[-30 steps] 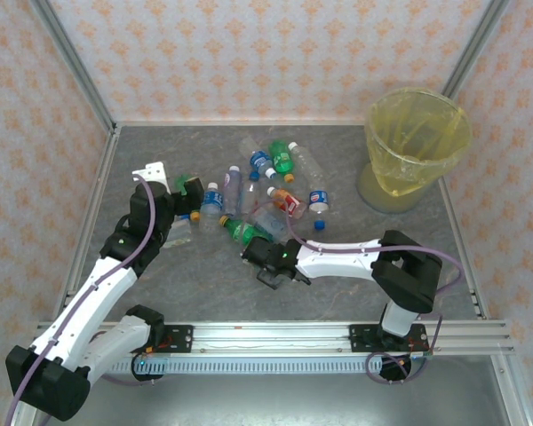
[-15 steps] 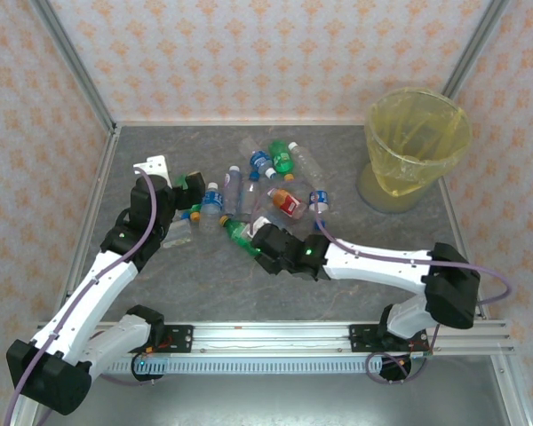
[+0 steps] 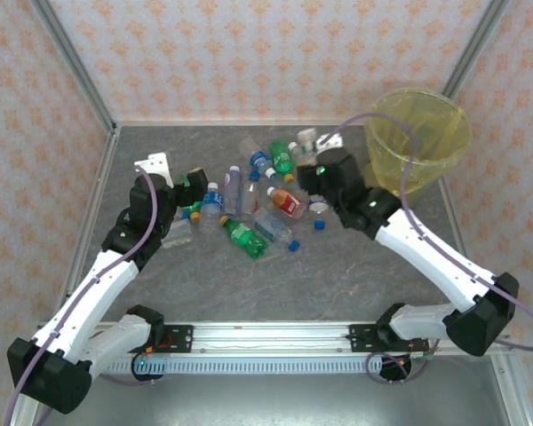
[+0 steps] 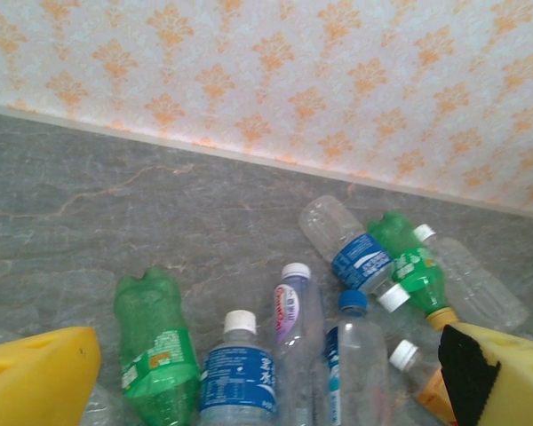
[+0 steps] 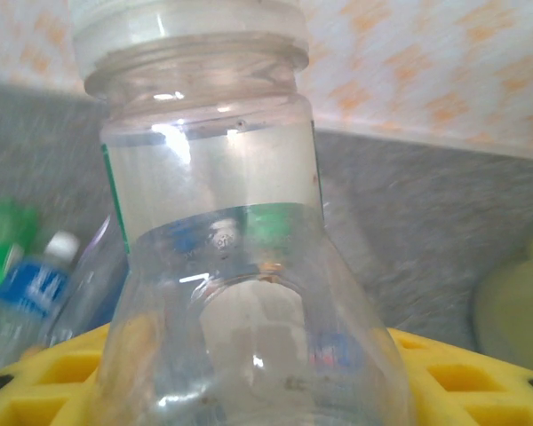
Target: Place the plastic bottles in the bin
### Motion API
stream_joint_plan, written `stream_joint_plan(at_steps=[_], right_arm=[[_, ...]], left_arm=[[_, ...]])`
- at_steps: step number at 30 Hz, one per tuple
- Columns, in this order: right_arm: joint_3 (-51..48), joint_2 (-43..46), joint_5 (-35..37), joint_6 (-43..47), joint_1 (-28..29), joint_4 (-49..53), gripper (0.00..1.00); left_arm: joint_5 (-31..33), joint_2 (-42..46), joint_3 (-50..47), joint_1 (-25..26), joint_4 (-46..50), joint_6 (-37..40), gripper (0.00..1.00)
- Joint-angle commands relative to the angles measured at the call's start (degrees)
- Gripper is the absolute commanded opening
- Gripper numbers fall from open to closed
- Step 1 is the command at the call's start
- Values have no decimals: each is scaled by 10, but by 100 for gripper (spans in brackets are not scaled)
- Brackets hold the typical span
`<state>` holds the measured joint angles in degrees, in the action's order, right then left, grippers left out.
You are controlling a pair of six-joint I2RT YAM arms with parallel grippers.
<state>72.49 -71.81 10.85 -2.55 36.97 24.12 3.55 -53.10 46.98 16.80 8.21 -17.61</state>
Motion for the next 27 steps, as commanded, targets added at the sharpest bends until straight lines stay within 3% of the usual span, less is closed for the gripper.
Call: stream_joint_plan(at_steps=[1,5,9,18,27], right_arm=[[47,16,-4,-22,-64,-6,57],[109,-5,67,-59,-120,5,56],[172,-39,89,-104,-183,27,55],[231,-109,70,-143,-294,28,54],[230,-170,54,-162,-331,37,55]], left_arm=[[-35,20,-14,1,-42,-27,99],[-41,33,-33,1,-69,-36,99],[-60,32,-39,1,-83,-40,99],[-77,68,-62,1,-82,-57,99],[-44,106,-65,1,-45,-34,99]])
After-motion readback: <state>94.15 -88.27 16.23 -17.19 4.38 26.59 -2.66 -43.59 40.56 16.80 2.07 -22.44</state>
